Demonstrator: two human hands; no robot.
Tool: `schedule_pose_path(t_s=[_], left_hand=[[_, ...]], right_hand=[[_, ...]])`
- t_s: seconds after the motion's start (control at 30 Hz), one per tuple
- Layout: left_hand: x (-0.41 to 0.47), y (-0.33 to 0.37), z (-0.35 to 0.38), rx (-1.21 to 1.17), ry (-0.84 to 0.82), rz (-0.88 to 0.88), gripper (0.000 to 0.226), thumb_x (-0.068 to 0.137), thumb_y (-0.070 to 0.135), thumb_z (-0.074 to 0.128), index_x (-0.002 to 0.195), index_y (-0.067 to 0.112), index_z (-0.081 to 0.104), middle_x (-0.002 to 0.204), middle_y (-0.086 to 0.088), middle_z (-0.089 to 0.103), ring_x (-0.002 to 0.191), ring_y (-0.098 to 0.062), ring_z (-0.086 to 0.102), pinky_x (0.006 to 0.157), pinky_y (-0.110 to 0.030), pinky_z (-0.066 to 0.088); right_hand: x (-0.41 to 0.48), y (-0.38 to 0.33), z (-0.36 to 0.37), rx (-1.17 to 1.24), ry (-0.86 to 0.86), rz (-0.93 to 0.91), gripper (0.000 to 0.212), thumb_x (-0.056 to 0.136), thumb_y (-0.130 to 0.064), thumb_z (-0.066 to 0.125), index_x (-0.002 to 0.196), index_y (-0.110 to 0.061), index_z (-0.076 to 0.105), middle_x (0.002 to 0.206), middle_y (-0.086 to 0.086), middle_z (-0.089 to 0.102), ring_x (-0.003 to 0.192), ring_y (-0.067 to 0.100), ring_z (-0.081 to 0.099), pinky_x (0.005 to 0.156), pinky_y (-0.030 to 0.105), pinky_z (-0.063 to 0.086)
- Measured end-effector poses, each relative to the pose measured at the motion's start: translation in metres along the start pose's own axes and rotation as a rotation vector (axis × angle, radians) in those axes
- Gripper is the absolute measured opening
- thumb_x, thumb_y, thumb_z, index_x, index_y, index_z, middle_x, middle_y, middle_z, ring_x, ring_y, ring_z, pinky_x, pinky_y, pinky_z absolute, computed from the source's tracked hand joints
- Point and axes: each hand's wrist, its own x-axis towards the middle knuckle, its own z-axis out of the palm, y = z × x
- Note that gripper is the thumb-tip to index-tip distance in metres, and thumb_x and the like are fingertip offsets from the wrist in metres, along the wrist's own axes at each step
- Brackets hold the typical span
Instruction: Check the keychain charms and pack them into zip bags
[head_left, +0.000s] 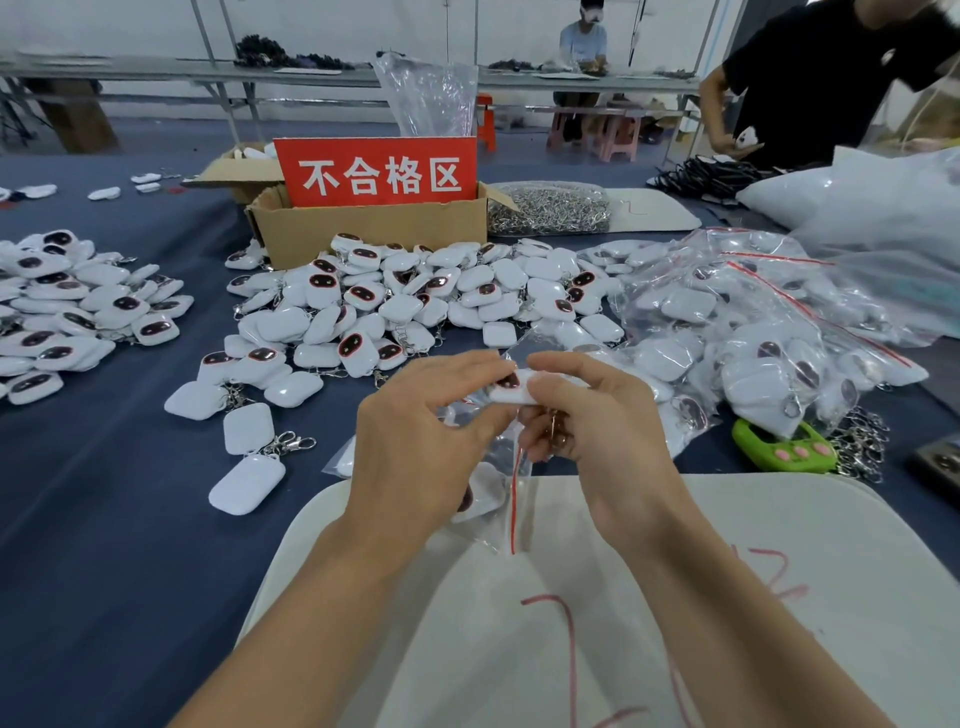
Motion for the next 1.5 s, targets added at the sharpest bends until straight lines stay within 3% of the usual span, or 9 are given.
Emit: schedule_pose_path(t_s=[0.13, 0.27, 0.57, 0.7, 0.8, 0.97, 1.23, 1.4, 1.5], left_hand=[[0.002, 0.007, -0.002, -0.008, 0.004, -0.006, 0.025, 0.081, 0.058, 0.07, 0.086, 0.08, 0.059, 0.087, 0.04, 0.068, 0.087, 0.01, 0.062, 0.074, -0.005, 0.042], [0.003, 0.002, -0.002, 0.008, -0.002, 0.036, 0.019, 0.089, 0.059, 0.065, 0.088, 0.078, 0.06, 0.081, 0.027, 0.07, 0.079, -0.003, 0.061, 0.072, -0.018, 0.047], [0.004, -0.004, -0.003, -0.016, -0.015, 0.021, 0.027, 0.091, 0.054, 0.064, 0.093, 0.08, 0.059, 0.085, 0.016, 0.073, 0.083, -0.014, 0.066, 0.074, -0.024, 0.049], [0.002, -0.002, -0.004, 0.068, -0.011, -0.067, 0.018, 0.097, 0.053, 0.055, 0.094, 0.054, 0.073, 0.071, 0.003, 0.071, 0.068, -0.015, 0.062, 0.07, -0.035, 0.048], [0.001, 0.004, -0.008, 0.116, 0.025, -0.137, 0.024, 0.089, 0.066, 0.051, 0.093, 0.053, 0.071, 0.061, 0.01, 0.063, 0.064, -0.012, 0.06, 0.066, -0.037, 0.05], [-0.008, 0.013, 0.002, 0.641, -0.185, 0.008, 0.057, 0.067, 0.082, 0.049, 0.057, 0.026, 0.056, 0.049, 0.011, 0.052, 0.051, -0.003, 0.048, 0.051, -0.025, 0.02], [0.0, 0.008, 0.002, 0.628, -0.204, -0.093, 0.043, 0.069, 0.064, 0.037, 0.06, 0.029, 0.06, 0.055, 0.014, 0.058, 0.058, -0.009, 0.051, 0.052, -0.02, 0.024], [-0.005, 0.009, 0.003, 0.742, -0.299, 0.04, 0.046, 0.075, 0.066, 0.045, 0.063, 0.025, 0.062, 0.054, 0.009, 0.058, 0.054, -0.01, 0.051, 0.049, -0.023, 0.022], [-0.003, 0.009, 0.001, 0.612, -0.254, -0.084, 0.037, 0.073, 0.06, 0.041, 0.069, 0.03, 0.064, 0.059, 0.015, 0.06, 0.063, -0.009, 0.055, 0.053, -0.02, 0.028]], right_hand=[[-0.001, -0.004, -0.001, -0.114, -0.05, 0.007, 0.036, 0.099, -0.024, 0.06, 0.065, -0.016, 0.071, 0.061, 0.01, 0.062, 0.044, 0.019, 0.048, 0.043, 0.026, 0.036], [-0.003, -0.007, -0.001, -0.185, -0.08, -0.033, 0.014, 0.086, -0.013, 0.07, 0.074, -0.016, 0.074, 0.06, 0.009, 0.059, 0.044, 0.016, 0.043, 0.043, 0.021, 0.035], [0.0, -0.003, 0.0, -0.169, -0.071, -0.051, 0.017, 0.089, -0.003, 0.069, 0.075, -0.012, 0.073, 0.056, 0.011, 0.055, 0.046, 0.017, 0.036, 0.044, 0.022, 0.031], [0.002, 0.002, -0.001, -0.273, 0.027, -0.115, 0.014, 0.084, -0.016, 0.075, 0.071, -0.02, 0.075, 0.052, 0.004, 0.054, 0.047, 0.015, 0.042, 0.049, 0.023, 0.037], [0.007, 0.005, -0.005, -0.419, 0.209, -0.228, 0.007, 0.08, -0.029, 0.073, 0.073, -0.032, 0.074, 0.051, -0.005, 0.056, 0.049, 0.01, 0.046, 0.056, 0.024, 0.04], [0.01, 0.002, -0.011, -0.455, 0.326, -0.23, 0.007, 0.071, -0.033, 0.066, 0.066, -0.03, 0.069, 0.046, -0.01, 0.054, 0.049, 0.009, 0.047, 0.061, 0.029, 0.04], [0.009, 0.001, -0.011, -0.529, 0.226, -0.203, 0.022, 0.066, -0.021, 0.069, 0.05, -0.016, 0.054, 0.043, -0.012, 0.038, 0.045, 0.006, 0.034, 0.043, 0.013, 0.029], [0.007, 0.001, -0.012, -0.557, 0.249, -0.193, 0.027, 0.068, -0.02, 0.07, 0.046, -0.021, 0.054, 0.042, -0.012, 0.039, 0.046, 0.006, 0.036, 0.051, 0.024, 0.029], [0.008, 0.0, -0.013, -0.496, 0.206, -0.174, 0.026, 0.06, -0.026, 0.066, 0.047, -0.015, 0.046, 0.044, -0.01, 0.032, 0.047, 0.01, 0.03, 0.048, 0.024, 0.024]])
